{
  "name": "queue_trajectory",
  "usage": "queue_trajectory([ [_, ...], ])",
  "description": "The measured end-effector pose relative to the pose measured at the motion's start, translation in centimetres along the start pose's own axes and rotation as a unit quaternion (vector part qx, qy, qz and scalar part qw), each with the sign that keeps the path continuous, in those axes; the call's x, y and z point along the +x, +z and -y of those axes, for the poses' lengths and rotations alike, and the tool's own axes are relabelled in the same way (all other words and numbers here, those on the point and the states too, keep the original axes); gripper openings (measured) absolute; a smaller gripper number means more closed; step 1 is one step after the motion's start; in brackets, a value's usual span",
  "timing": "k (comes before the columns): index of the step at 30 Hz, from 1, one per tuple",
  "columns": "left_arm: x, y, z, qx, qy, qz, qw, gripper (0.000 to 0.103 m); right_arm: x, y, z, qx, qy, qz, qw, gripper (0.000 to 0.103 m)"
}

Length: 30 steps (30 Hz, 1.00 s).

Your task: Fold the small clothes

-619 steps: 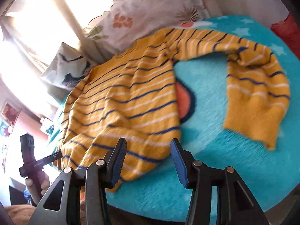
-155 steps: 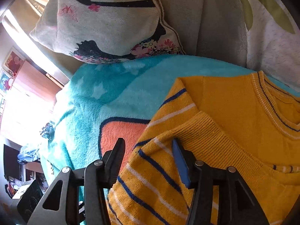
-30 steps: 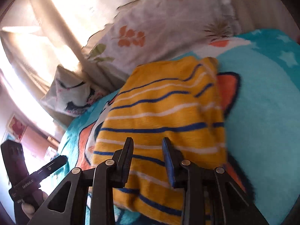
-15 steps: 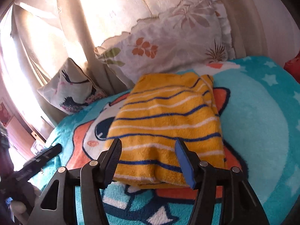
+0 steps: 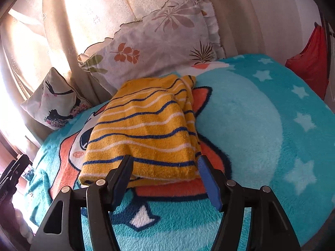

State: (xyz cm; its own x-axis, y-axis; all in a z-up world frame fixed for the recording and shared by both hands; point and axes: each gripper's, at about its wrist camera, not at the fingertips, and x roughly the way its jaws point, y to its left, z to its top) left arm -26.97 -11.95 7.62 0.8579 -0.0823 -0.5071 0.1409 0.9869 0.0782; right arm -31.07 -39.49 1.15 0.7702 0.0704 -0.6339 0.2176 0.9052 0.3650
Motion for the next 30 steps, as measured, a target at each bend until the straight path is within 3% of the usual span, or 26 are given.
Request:
queue_trajectory([
  [8, 0.4, -0.8, 0.9, -0.011, -0.048, -0.034, 0.9982, 0.103, 0.0, -0.7, -1.4, -0.028, 0.002, -0.008, 1.000, 0.071],
  [30, 3.8, -2.9, 2.3, -0.005, -0.109, -0.118, 0.9870, 0.103, 1.4, -1.5, -3.3, -0.075, -0.026, -0.027, 0.996, 0.076],
])
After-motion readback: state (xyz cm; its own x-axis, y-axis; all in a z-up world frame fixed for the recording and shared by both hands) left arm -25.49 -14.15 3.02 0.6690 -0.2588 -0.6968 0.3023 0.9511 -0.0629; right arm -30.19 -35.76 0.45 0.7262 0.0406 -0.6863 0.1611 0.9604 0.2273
